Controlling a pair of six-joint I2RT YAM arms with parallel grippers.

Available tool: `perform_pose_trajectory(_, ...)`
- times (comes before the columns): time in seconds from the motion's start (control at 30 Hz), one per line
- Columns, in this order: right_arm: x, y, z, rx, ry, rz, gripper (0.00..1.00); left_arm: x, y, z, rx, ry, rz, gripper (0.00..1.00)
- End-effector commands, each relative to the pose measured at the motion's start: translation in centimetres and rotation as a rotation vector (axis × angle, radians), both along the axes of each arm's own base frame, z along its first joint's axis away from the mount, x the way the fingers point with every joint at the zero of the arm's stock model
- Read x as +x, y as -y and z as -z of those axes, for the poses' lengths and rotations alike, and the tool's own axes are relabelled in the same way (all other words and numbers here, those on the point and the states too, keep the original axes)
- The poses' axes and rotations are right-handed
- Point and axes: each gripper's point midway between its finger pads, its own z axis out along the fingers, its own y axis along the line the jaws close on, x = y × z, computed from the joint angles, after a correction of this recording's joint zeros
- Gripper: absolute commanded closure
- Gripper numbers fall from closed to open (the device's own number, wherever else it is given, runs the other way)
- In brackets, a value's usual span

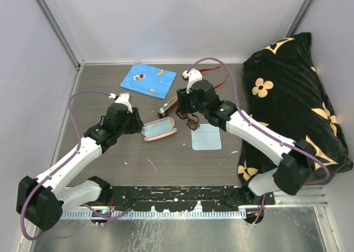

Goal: Organize the sunglasses
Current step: Place the glasses cleaning cloth in the sunglasses case, then pick up the sunglasses from the center of the board.

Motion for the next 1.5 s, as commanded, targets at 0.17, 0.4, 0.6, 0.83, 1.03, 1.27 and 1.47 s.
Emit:
perform_pose_trajectory(0.17, -3.1, 6.9, 0.5, -0.092, 0.067, 0.114, 0.34, -0.9, 0.5, -1.2, -0.074, 0.002, 0.011, 0.52)
perform_pose_trajectory(0.4, -4.8, 8.2, 4.1, 0.021, 0.035, 0.093, 0.27, -1.3, 0.7, -0.9, -0.085, -0.017, 0.022, 0.52)
perform_pose_trajectory(0.6, -3.1, 8.1, 7.0, 0.122, 0.071, 0.072, 0.26, -1.6, 0.9, -1.1, -0.102, -0.019, 0.028, 0.52)
perform_pose_trajectory(0.83, -0.5, 7.2, 8.0, 0.163, 0.164, 0.033, 0.27, -2.1, 0.6, -1.5, -0.102, -0.016, 0.029, 0.52)
perform_pose_trajectory(1.03, 1.0, 6.5, 9.5, 0.151, 0.181, -0.003, 0.34, -2.3, 0.4, -1.5, -0.097, -0.015, 0.025, 0.52)
perform_pose_trajectory(1.27, 1.8, 5.9, 11.0, 0.101, 0.168, -0.047, 0.44, -2.3, 0.4, -1.5, -0.095, -0.017, 0.027, 0.51)
perform_pose_trajectory(1.47, 1.8, 6.1, 11.1, 0.059, 0.177, -0.062, 0.62, -2.4, 0.2, -1.6, -0.090, -0.014, 0.026, 0.51)
